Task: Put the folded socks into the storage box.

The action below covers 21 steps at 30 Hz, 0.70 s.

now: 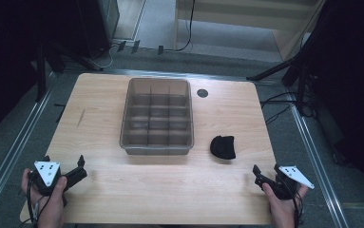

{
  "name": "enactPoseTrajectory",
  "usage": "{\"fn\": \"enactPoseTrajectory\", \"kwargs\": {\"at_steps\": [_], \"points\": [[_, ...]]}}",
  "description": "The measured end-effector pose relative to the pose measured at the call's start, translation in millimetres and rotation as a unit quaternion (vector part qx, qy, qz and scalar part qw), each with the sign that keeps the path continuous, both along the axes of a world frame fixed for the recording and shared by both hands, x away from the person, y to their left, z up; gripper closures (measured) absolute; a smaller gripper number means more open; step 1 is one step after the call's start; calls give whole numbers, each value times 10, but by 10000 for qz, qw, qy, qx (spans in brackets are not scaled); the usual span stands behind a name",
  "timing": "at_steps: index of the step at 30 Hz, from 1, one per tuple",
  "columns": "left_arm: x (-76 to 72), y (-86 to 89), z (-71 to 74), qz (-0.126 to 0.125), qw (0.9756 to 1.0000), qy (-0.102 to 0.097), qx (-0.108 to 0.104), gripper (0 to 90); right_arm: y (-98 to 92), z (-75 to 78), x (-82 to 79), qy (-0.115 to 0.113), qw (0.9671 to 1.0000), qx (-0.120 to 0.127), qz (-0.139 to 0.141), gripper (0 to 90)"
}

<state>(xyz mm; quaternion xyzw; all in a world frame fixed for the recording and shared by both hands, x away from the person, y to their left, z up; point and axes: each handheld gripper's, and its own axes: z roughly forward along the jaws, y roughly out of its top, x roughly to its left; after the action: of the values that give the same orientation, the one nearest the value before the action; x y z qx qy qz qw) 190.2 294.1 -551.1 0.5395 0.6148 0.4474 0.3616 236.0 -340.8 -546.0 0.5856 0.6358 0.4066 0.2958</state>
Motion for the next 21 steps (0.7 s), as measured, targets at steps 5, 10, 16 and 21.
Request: {"fn": "enactPoseTrajectory", "kwargs": {"at_steps": [5, 10, 16, 21], "points": [[13, -24, 0, -19, 9999, 47, 112, 0, 10, -1, -2, 38, 10000, -30, -48, 146], [17, -25, 0, -24, 9999, 54, 119, 0, 4, -3, -1, 61, 10000, 9, -62, 146], [19, -27, 0, -30, 9999, 70, 133, 0, 9, -2, 0, 68, 9999, -18, -73, 148], [20, -14, 2, -112, 9998, 131, 62, 0, 18, -1, -4, 39, 9998, -74, -174, 147]]}}
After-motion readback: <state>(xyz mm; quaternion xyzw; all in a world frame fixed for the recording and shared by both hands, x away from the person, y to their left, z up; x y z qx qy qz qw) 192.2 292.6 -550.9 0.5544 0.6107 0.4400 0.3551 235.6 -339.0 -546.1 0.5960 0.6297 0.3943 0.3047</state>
